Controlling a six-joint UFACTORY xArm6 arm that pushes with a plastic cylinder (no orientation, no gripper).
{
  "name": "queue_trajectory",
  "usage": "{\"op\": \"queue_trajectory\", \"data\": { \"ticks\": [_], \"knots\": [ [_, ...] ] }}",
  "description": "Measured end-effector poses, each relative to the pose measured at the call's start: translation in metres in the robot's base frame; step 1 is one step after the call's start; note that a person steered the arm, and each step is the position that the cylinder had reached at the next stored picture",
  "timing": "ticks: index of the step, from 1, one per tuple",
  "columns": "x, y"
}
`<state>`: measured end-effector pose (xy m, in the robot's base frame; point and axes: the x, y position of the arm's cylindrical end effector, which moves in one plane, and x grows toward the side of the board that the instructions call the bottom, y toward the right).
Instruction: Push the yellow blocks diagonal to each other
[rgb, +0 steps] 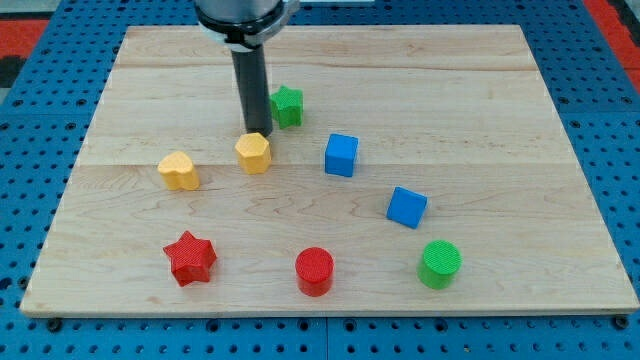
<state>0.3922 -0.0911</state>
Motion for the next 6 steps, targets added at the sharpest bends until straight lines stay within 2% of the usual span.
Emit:
{"op": "queue_trajectory", "data": {
  "ticks": [2, 3, 4, 5, 6],
  "knots": [
    [0.020, -0.031],
    [0.020, -0.083],
    [0.037, -0.090],
    [0.086, -0.076],
    [0.100, -0.075]
  ]
}}
